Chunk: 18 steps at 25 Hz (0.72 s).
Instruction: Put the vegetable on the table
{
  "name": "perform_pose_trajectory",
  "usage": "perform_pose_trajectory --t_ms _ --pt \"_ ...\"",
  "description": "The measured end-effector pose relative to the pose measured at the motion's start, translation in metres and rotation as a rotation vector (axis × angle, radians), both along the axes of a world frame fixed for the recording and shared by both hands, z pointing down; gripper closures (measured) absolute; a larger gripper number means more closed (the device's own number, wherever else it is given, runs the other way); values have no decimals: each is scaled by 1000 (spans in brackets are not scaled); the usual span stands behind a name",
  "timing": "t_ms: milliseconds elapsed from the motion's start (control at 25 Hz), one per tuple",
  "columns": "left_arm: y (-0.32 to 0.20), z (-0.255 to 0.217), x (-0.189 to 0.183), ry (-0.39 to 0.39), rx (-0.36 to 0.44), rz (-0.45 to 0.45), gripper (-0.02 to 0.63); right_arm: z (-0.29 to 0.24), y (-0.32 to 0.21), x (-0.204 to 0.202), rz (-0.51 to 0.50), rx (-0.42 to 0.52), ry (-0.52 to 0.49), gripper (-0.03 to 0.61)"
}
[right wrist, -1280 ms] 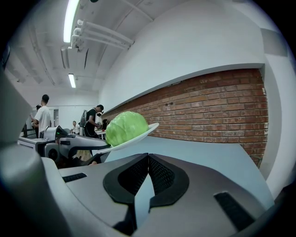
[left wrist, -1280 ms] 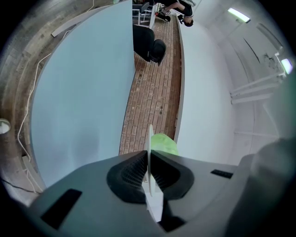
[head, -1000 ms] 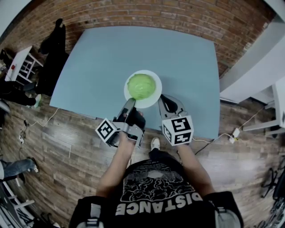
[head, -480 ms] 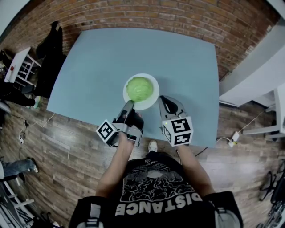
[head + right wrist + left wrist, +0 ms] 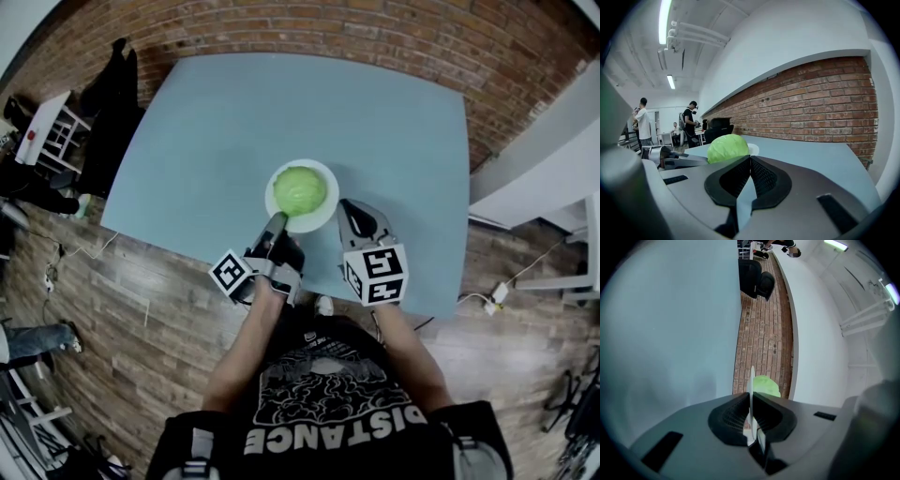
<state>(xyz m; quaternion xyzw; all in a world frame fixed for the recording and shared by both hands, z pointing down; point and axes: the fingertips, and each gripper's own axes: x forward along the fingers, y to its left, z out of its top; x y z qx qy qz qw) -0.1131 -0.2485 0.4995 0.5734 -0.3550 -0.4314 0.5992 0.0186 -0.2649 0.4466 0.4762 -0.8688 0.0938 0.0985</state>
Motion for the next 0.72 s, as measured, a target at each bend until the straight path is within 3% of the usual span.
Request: perform_pose_trajectory --t_ms 720 --pt "-18 43 11 -53 -57 62 598 15 -22 5 8 -24 28 569"
